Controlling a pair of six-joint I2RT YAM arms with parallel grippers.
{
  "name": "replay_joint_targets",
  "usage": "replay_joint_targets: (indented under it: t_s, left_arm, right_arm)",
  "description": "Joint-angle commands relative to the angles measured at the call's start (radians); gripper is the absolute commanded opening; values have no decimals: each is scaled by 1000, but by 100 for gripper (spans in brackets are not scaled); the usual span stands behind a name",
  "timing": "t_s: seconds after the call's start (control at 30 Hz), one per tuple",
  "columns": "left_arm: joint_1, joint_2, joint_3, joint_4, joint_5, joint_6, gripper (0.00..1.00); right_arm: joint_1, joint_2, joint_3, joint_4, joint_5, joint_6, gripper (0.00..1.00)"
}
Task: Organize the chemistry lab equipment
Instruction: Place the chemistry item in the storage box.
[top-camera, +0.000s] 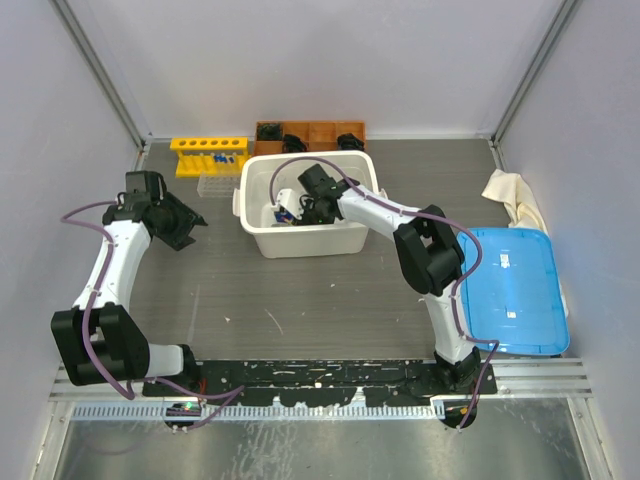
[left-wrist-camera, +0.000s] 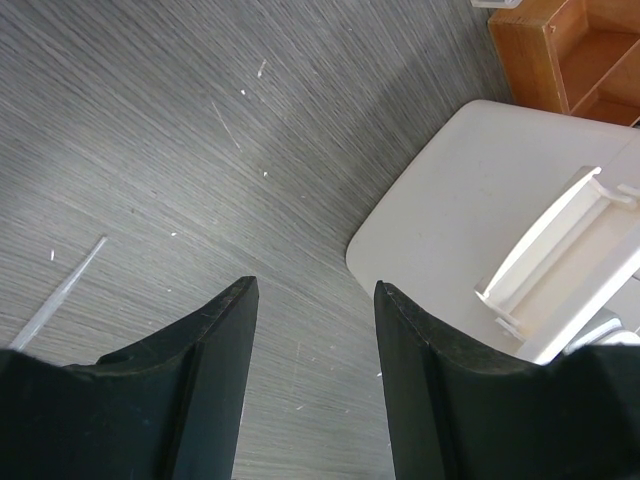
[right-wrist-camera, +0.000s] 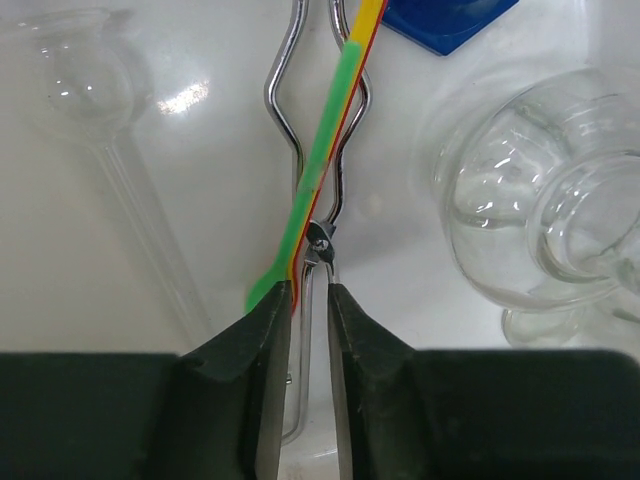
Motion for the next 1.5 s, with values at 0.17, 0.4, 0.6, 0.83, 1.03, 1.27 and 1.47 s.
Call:
replay_joint_targets:
  t_s: [0.17, 0.4, 0.6, 0.83, 1.03, 1.27, 1.47]
  left_arm:
    - [8, -23, -8, 11, 29, 19, 52]
    - [9, -33, -19, 1, 23, 25, 52]
    - [9, -26, -14, -18, 8, 38, 53]
    - [9, -19, 18, -93, -31, 58, 53]
    - [9, -31, 66, -318, -129, 135, 48]
    - [-13, -127, -23, -456, -223, 179, 44]
    - [-19, -161, -91, -494, -247, 251, 37]
  right_arm:
    - [-19, -66, 43, 10, -8, 39, 33]
    - [-25, -137, 58, -2, -17, 60, 37]
    - [-26, -231, 89, -48, -32, 69, 41]
    - [-26, -415, 82, -46, -9, 99, 43]
    - [-26, -615, -33, 27, 66, 120, 44]
    - [-75, -840, -191, 151, 101, 218, 49]
    - [-101, -925, -227, 147, 65, 297, 51]
